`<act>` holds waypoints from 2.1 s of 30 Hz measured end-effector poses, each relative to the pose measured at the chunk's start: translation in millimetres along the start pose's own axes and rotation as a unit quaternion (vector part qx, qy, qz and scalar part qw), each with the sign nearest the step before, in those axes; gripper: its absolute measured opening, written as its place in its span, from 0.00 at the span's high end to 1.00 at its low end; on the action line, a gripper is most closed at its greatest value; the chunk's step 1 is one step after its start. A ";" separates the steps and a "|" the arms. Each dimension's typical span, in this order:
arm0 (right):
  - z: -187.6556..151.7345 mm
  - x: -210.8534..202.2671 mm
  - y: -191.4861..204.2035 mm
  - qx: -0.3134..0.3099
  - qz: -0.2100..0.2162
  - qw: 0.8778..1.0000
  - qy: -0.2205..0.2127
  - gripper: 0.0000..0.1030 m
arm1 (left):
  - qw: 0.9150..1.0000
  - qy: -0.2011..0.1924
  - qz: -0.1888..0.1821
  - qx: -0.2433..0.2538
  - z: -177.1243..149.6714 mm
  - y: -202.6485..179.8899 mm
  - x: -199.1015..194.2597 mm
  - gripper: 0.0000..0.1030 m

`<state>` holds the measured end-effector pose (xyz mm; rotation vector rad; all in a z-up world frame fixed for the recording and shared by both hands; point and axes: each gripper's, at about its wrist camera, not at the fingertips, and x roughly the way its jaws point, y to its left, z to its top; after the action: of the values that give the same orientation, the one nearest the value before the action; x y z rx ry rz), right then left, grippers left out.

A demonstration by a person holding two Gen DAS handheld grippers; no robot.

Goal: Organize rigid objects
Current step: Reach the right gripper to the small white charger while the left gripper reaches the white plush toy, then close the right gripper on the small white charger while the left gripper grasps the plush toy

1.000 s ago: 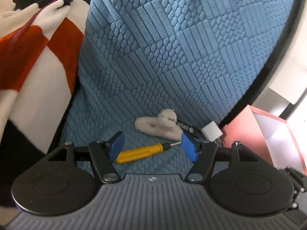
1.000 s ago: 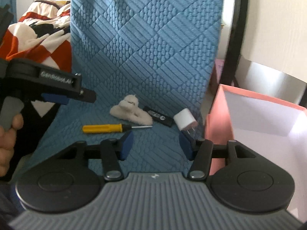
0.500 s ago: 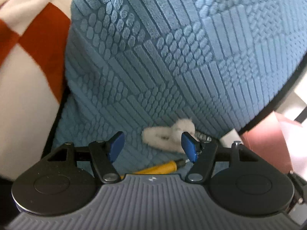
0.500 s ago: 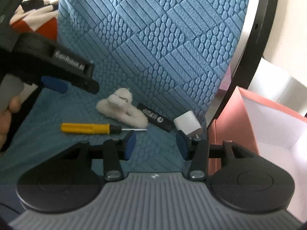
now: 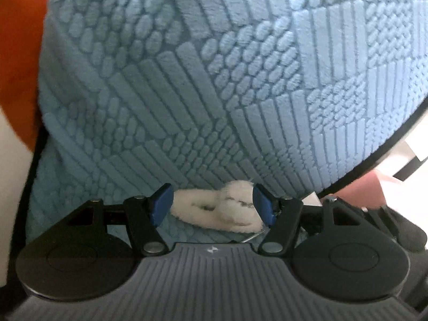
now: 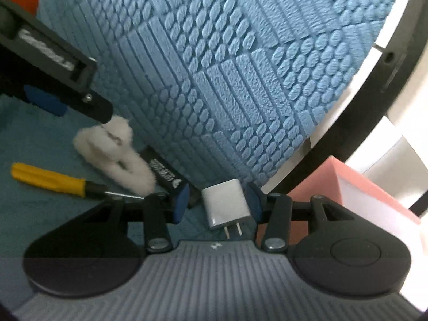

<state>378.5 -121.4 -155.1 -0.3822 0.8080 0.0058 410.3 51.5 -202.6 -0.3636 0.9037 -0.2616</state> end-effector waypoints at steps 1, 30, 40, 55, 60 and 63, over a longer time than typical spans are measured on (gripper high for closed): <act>1.4 3.2 -0.5 -0.002 0.001 1.000 0.000 0.51 | 1.000 -0.002 -0.003 0.005 0.3 -1.9 1.2 0.32; -6.0 66.8 -2.8 0.008 -0.008 1.000 0.026 0.52 | 0.996 0.003 0.027 0.080 0.7 -41.8 4.6 0.65; 2.0 51.9 -15.7 0.029 -0.002 0.999 0.028 0.53 | 0.997 -0.009 0.012 0.071 12.0 -33.7 -48.6 0.65; -12.6 -23.4 -38.0 0.108 0.109 0.988 0.035 0.54 | 1.000 -0.011 0.007 0.027 -25.0 -14.8 -112.1 0.65; -33.8 -66.4 -23.6 0.112 0.128 0.984 0.044 0.54 | 0.999 -0.008 0.015 0.038 -53.7 -22.7 -107.9 0.65; -50.0 -79.9 -23.0 0.122 0.140 0.981 0.051 0.54 | 0.999 -0.008 0.012 0.046 -70.4 -29.5 -103.7 0.65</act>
<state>291.3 -148.5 -122.4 -0.0338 0.9469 0.1499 290.3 49.3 -156.0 -0.2696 0.8772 -0.2758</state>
